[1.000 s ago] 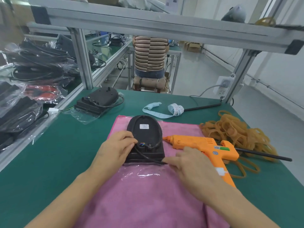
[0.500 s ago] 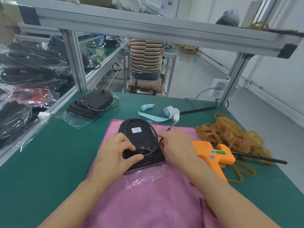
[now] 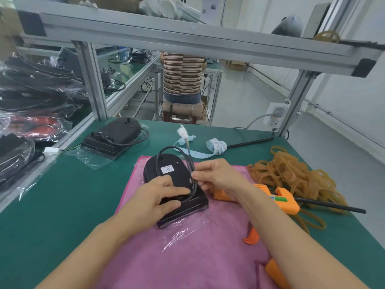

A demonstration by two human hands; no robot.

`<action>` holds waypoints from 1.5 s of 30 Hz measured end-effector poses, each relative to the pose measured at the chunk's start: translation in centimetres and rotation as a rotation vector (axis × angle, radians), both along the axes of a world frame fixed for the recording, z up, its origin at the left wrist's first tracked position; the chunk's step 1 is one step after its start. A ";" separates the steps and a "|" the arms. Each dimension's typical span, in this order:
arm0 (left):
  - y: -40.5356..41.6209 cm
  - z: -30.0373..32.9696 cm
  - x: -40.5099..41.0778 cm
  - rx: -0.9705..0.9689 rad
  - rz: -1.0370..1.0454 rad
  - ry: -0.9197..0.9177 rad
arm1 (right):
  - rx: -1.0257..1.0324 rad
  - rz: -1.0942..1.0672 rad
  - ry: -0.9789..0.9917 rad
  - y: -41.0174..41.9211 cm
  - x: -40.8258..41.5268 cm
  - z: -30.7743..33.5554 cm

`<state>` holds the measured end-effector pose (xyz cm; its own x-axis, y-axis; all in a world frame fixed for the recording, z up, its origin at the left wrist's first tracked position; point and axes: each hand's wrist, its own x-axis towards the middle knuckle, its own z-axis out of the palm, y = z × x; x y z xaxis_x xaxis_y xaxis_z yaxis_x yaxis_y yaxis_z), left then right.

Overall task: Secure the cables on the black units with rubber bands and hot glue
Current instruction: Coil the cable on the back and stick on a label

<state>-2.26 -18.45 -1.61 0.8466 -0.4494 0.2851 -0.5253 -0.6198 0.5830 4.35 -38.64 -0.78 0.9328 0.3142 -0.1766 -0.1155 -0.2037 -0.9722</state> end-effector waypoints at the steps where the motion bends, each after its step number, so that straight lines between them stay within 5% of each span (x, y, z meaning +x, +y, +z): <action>1: 0.0 0.0 0.1 0.004 -0.001 -0.007 | -0.028 0.021 -0.014 0.2 0.2 -0.1; 12: -0.3 -1.2 -0.3 -0.098 0.039 -0.089 | -0.601 0.187 -0.279 1.9 1.4 1.9; 16: -1.3 -1.4 -0.3 0.133 -0.005 -0.271 | -0.615 0.165 -0.340 2.2 1.4 0.7; 20: -2.5 -1.6 -0.7 0.212 -0.014 -0.250 | -0.504 0.007 -0.170 1.8 1.4 -0.6; 23: -0.8 -1.2 -0.7 -0.201 -0.033 0.016 | -0.504 0.027 -0.148 2.2 1.4 -0.5; 26: 2.2 -0.6 3.1 -0.580 0.448 0.033 | -0.592 0.123 -0.152 2.7 1.6 0.8; 30: 2.8 -1.7 7.8 -0.294 0.618 0.276 | -0.927 0.112 -0.350 3.9 1.6 1.9; 34: 2.1 -2.1 9.9 -0.182 0.610 0.204 | -1.147 0.005 -0.625 6.0 1.6 1.5; 37: 2.0 -1.1 10.8 -0.106 0.602 0.216 | -1.048 -0.090 -0.599 6.4 1.7 1.1; 42: 2.1 -0.9 10.7 -0.241 0.746 0.394 | -0.657 -0.221 -0.274 5.9 2.5 0.3; 45: 2.0 -0.8 9.9 -0.498 0.788 0.635 | -0.416 -0.241 -0.076 5.7 3.1 0.0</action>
